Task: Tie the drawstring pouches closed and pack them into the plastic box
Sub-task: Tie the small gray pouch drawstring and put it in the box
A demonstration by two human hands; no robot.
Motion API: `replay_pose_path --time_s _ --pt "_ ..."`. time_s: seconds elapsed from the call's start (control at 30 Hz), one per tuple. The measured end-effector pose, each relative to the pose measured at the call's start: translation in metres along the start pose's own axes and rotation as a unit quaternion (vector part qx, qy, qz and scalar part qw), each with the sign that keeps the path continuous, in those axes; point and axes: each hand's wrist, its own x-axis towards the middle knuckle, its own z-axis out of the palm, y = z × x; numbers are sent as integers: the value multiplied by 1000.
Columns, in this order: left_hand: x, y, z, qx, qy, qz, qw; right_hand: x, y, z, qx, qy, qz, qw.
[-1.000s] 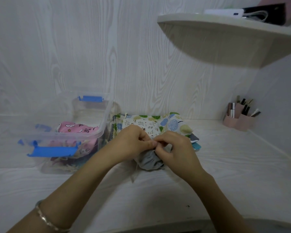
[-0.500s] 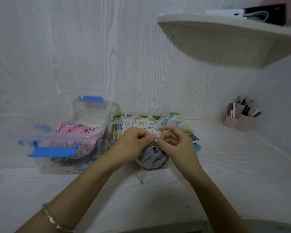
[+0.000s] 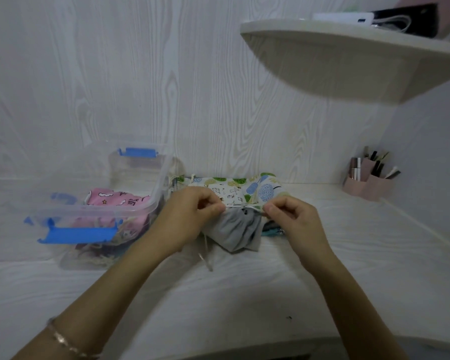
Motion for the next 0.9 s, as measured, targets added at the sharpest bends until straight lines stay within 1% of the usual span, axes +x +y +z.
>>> replay_pose_path --time_s 0.07,0.13,0.2,0.27,0.33,0.4,0.47,0.57,0.7,0.8,0.9 --pt "-4 -1 2 30 5 23 999 4 3 -5 54 -34 59 996" --pt "-7 -3 10 19 1 30 999 7 7 -1 56 -46 99 993" --pt "-8 -7 17 4 0 24 1000 9 7 5 37 -56 108 992" --pt "-8 -10 21 0 1 18 1000 9 5 8 -27 -93 99 990" --pt "-9 -11 23 0 1 16 1000 10 4 9 -105 -132 104 980" --pt "-9 -12 24 2 0 22 1000 9 4 11 -150 -158 119 969" --pt "-10 -12 25 6 0 28 1000 10 3 13 -154 -182 143 961" --pt "-11 -10 24 22 5 32 999 10 0 16 -123 -214 174 953" --pt "-14 -6 24 41 4 38 998 10 1 19 -86 -216 189 954" --pt "-16 -5 25 39 -11 37 999 9 1 21 -109 -214 169 956" --pt "-17 -5 24 20 -49 29 998 9 2 21 -146 -199 139 959"
